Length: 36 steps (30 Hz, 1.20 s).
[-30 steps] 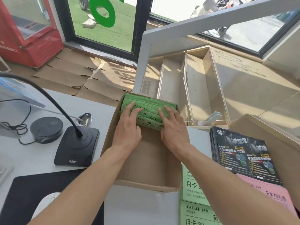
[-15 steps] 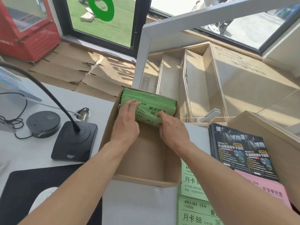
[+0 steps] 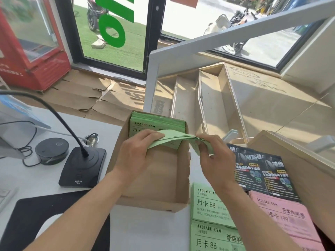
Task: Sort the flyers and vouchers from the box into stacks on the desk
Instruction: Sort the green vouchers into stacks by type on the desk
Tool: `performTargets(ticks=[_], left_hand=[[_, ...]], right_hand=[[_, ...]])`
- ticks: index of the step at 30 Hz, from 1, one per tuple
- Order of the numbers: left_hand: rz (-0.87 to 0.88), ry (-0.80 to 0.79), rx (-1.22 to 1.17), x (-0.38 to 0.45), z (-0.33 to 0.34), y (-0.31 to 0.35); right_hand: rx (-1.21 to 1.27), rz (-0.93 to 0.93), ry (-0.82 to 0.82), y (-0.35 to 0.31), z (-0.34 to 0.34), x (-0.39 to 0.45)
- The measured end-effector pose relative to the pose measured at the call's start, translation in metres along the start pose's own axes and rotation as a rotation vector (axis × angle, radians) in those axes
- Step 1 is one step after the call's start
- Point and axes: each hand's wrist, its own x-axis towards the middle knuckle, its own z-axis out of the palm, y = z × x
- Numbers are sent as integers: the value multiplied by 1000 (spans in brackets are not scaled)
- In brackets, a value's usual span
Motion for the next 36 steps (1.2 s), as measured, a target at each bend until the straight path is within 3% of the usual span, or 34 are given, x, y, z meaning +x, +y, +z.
performTargets(ticks=[3,6,8,11,13,16,21,25,30,36], left_hand=[[75,-13,-130,-14,-9,54],[8,-182,-279,-50,5,108],[-147,-332,-339,-81,22,133],[-520,-570,-423,-116,46,157],[-629,-641,-402,-133,59,165],[-709,-668,-377,-152,73,171],[-850,-551,-249,-173,79,178],[-1096,-470,-380,-186,74,191],[-1226,-422,-608,-190,76,210],[-1224,-414,-664,-172,88,214]], right_hand=[[180,156,-53,6,-70,-29],[200,312,-209,23,-130,-69],[172,445,-320,41,-156,-98],[62,628,-465,72,-171,-144],[2,685,-490,89,-168,-169],[-165,641,-529,102,-156,-191],[-474,338,-501,116,-131,-212],[-397,214,-472,104,-128,-231],[-288,202,-835,89,-127,-265],[-379,204,-736,104,-129,-258]])
